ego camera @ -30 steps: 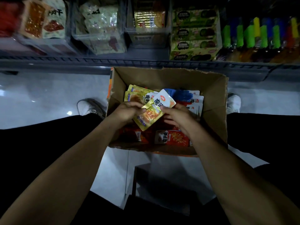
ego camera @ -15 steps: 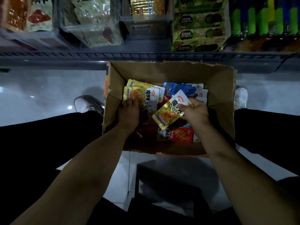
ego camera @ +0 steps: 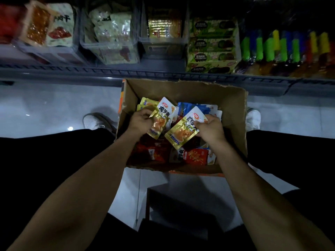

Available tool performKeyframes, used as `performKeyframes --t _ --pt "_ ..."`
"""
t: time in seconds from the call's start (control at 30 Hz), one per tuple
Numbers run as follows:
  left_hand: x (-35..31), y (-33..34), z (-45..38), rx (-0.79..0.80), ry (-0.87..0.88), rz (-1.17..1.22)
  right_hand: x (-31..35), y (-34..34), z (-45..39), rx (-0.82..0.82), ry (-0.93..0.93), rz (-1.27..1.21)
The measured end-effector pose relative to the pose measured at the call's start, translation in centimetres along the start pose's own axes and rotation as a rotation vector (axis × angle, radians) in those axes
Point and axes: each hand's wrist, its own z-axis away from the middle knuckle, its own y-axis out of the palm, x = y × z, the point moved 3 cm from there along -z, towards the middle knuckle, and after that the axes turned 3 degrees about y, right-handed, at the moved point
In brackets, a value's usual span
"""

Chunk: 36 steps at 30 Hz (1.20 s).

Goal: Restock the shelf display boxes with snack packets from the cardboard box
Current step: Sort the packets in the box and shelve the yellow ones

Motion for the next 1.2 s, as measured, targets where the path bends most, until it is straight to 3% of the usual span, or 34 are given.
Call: performKeyframes --t 0.17,0.33,0.43,0.67,0.83,0.97,1.2 --pt "-4.2 -1.3 4.6 0.143 -0.008 0.166 3.1 -1.1 1.2 0.025 -0.113 0.004" --pt "-8.6 -1.9 9.8 0.040 0.085 0.323 6.7 -1.4 4.4 0.089 -0.218 -0.097" --pt "-10.1 -2.4 12.5 0.042 0.201 0.293 8.3 -1.0 6.3 0.180 -0.258 -0.144" --pt "-13.9 -4.5 15.9 0.023 0.325 0.322 12.0 -2.7 9.7 0.172 -0.370 -0.333" --pt "-17.9 -6.4 17.1 0.106 0.434 0.099 15.6 -4.8 12.7 0.173 -0.577 -0.220" --pt "-21.6 -8.6 17.8 0.039 0.537 -0.033 19.1 -5.2 14.6 0.251 -0.678 -0.229" --pt "-30.2 -9.6 19.0 0.026 0.733 0.195 26.8 -9.8 18.0 0.163 -0.869 -0.253"
